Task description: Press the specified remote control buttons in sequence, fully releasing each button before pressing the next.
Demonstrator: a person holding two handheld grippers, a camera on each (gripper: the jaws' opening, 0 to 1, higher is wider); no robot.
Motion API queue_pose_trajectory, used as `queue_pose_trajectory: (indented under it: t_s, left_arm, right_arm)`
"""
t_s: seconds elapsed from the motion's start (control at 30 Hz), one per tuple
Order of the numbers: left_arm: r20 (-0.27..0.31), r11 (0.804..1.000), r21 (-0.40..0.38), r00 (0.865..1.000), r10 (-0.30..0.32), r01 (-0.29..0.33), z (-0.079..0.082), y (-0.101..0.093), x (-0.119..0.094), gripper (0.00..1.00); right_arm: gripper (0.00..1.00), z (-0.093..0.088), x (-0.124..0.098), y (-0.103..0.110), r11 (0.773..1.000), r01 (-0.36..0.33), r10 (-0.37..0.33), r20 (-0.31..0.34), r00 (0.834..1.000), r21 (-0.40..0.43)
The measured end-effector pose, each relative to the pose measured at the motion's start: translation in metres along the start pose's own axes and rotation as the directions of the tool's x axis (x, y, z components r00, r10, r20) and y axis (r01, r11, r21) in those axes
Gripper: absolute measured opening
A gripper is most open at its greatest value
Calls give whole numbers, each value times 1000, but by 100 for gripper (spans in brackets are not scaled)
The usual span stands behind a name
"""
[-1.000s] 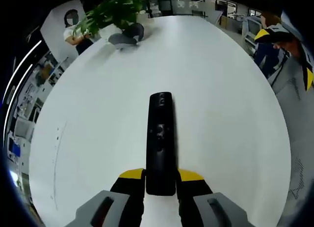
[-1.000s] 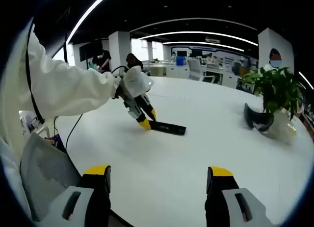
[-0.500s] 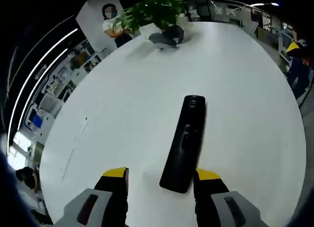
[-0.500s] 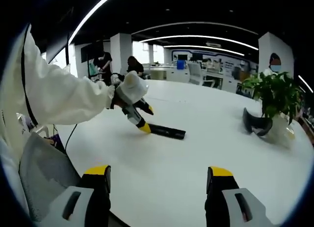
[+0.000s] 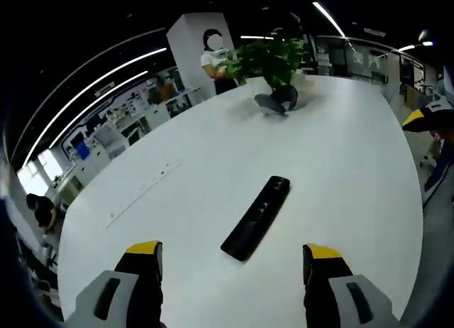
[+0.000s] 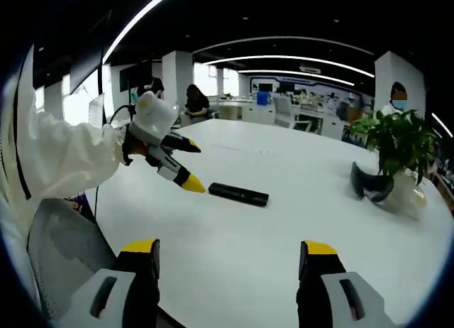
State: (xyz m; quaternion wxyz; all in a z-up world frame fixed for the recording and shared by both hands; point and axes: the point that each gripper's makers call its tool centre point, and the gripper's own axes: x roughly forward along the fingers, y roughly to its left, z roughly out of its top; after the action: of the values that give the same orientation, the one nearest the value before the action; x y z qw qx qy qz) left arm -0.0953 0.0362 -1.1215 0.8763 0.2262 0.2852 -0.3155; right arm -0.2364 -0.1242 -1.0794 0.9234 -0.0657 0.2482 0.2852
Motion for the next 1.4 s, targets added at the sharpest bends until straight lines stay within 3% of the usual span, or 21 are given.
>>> queue_pose_trajectory:
  t_s: [0.23,0.33,0.47,0.67,0.77,0.87,1.07,1.23,1.4]
  left_arm:
    - [59,996,-81,998,28,-23,-3,-27,-47,92]
    - [95,982,-187,994,54,-36,-7,-36,-70,92]
    - [96,966,-246,989,109,-82,-16,-34,-93,94]
    - [72,953,-253,979,190,-167,-36,-28,-122,95]
    - [87,928,-276,954,286,-252,-42,-19,-137,95]
    - [91,901,-323,938,335,-291,-49,-17,-146,96]
    - [116,878,-358,918,380,-318,-55,-14,-154,98]
    - [137,836,-448,900,414,-316,-64,-14,-155,100]
    - [140,839,-413,885,443,-354,-64,-10,-157,99]
  right_arm:
    - [80,1,0,3,1000,-13,13,1,1000,1]
    - [80,1,0,2,1000,-11,11,1,1000,-2]
    - [80,0,1,4,1000,-18,18,-3,1000,-9]
    - [80,0,1,4,1000,-17,17,-2,1000,-11]
    - [80,0,1,2,1000,-13,13,0,1000,-1]
    - [80,0,1,1,1000,-7,7,1,1000,2]
    - [80,0,1,-1,1000,1,-1,1,1000,8]
    - [80,-2,2,-1,1000,5,-5,-8,1000,4]
    - [80,-4,3,0,1000,4,-4,-20,1000,4]
